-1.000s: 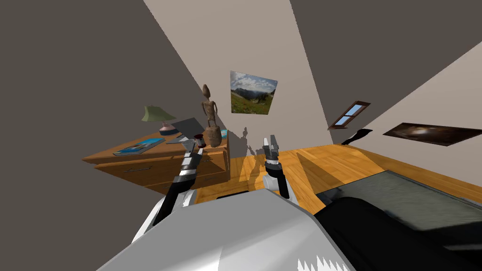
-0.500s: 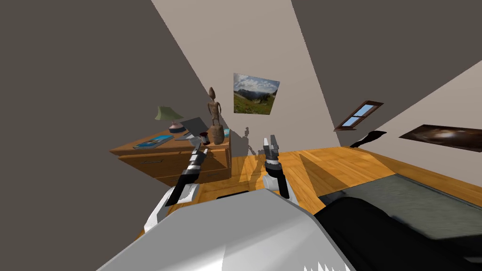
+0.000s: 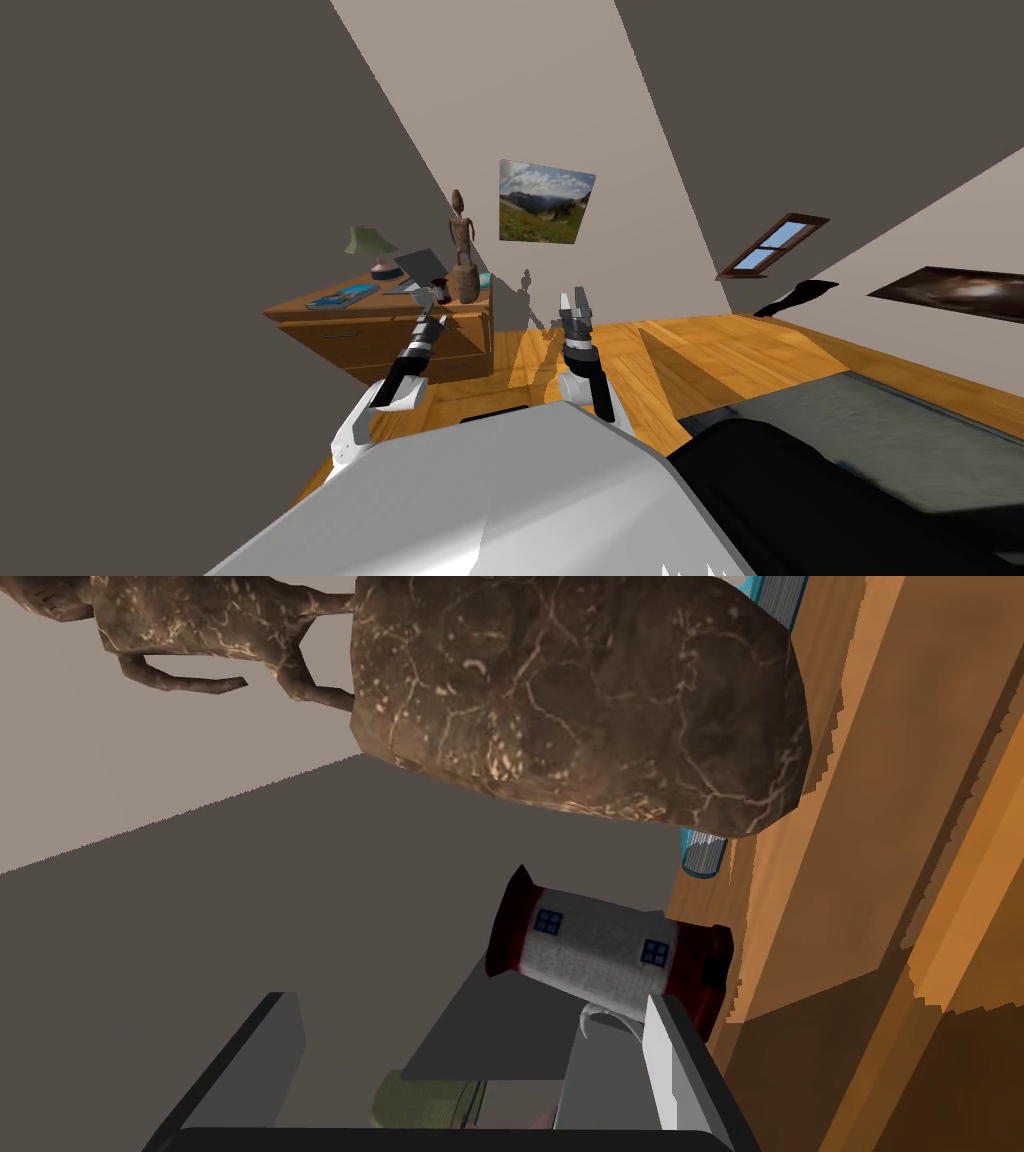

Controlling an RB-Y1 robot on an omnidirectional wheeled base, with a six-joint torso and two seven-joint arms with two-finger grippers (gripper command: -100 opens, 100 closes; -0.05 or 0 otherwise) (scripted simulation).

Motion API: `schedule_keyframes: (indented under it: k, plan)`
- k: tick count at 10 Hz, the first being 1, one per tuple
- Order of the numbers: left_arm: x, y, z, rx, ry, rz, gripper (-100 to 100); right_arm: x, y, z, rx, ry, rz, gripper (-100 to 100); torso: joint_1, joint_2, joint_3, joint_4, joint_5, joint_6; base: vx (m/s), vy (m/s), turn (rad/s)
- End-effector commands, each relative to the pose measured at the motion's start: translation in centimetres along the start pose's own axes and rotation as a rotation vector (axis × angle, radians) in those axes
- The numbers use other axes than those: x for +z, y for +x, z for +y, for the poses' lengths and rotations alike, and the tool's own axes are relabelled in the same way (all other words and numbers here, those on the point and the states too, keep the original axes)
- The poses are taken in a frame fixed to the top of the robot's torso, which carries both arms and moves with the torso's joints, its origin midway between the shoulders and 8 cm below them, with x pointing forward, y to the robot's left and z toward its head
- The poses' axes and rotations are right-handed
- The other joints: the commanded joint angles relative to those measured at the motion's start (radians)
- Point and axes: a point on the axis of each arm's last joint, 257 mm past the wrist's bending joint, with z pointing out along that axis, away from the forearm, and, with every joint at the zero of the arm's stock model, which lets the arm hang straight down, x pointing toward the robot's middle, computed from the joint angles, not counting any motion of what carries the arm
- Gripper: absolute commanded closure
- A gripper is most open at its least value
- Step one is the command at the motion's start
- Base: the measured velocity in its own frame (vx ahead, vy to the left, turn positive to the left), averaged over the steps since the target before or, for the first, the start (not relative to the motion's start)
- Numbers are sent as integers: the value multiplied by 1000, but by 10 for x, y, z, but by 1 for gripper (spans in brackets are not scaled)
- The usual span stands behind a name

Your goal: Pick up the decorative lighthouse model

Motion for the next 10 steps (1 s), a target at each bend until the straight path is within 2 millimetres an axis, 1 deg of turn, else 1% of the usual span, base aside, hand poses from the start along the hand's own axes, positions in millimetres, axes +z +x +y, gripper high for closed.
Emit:
schedule_keyframes:
  k: [1,2,3,4,5,6,7,8,9,10]
  plan:
    - [12,-11,15,-39,-51,-12,-100,0,0,0,0,0,0,0,0,0,0,0,0,0,-70,12,108]
    - [17,-11,18,-48,-54,-11,-100,0,0,0,0,0,0,0,0,0,0,0,0,0,-63,8,40]
    - [26,-20,31,-77,-94,-27,-100,0,0,0,0,0,0,0,0,0,0,0,0,0,-73,9,77]
    - [32,-19,33,-88,-98,-26,-100,0,0,0,0,0,0,0,0,1,0,0,0,0,-61,8,51]
    - [41,-29,44,-124,-134,-46,-100,0,0,0,0,0,0,0,0,0,0,0,0,0,-63,22,99]
    - [48,-28,47,-129,-143,-47,-100,0,0,0,0,0,0,0,0,0,0,0,0,0,-52,19,42]
    - [57,-38,55,-164,-175,-71,-100,0,0,0,0,0,0,0,0,0,0,0,0,0,-62,20,94]
    - [64,-38,59,-171,-186,-74,-100,0,0,0,0,0,0,0,1,0,0,0,0,0,-52,17,44]
    - [73,-48,65,-208,-214,-101,-100,0,0,0,0,0,0,0,0,-1,0,0,0,0,-62,32,84]
    - [80,-48,69,-215,-227,-105,-100,0,0,0,0,0,0,0,1,0,0,0,0,0,-57,23,49]
